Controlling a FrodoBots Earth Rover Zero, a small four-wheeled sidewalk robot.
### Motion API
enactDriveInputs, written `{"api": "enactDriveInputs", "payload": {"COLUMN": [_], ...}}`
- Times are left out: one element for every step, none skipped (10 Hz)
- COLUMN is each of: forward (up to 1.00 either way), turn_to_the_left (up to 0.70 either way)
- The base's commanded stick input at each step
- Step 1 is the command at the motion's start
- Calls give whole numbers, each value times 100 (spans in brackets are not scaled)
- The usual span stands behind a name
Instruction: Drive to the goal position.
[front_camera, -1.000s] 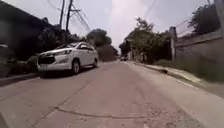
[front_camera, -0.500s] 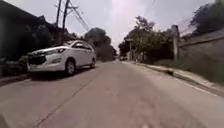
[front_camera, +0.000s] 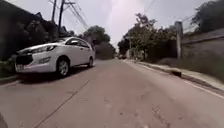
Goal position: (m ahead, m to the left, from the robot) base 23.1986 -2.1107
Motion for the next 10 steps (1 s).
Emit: {"api": "enactDriveInputs", "payload": {"forward": [100, 100, 100, 100, 100, 100, 100, 100, 100, 100], "turn_to_the_left": [3, 3, 3, 3, 3, 3, 3, 3, 3, 3]}}
